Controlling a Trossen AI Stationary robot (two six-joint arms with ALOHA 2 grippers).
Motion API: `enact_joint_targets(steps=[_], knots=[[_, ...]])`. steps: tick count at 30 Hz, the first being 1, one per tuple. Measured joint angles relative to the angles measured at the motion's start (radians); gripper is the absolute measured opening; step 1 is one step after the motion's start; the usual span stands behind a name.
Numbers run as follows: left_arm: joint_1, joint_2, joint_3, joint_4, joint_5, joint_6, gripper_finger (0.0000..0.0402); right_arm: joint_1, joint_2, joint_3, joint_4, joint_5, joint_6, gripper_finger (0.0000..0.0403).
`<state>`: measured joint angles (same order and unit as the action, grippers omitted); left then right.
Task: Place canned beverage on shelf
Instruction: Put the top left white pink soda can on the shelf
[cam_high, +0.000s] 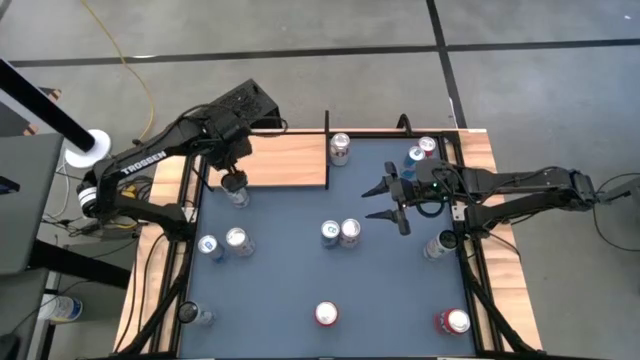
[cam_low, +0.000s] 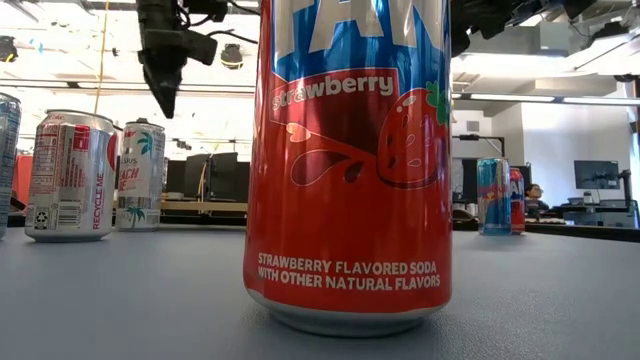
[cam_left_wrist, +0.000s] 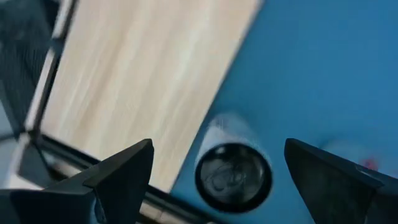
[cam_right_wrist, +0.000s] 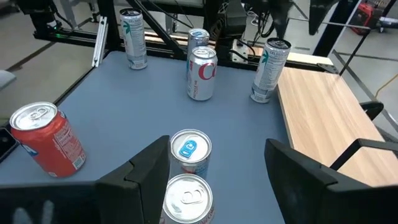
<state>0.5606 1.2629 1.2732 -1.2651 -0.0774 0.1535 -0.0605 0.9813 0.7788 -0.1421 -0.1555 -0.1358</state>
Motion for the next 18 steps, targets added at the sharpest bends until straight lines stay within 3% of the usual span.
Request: enact_joint_targets(steps=[7,18], knots=[[-0.045,0.008,-0.001,-0.045,0.08,0.311,0.0349,0.0,0.0,0.0,0.0,0.0,0.056,0.025],[-0.084,0.016,-0.001,-0.124,0.063,0.338,0.0349,0.0,0.0,0.0,0.017,0.0,0.057,0.025]])
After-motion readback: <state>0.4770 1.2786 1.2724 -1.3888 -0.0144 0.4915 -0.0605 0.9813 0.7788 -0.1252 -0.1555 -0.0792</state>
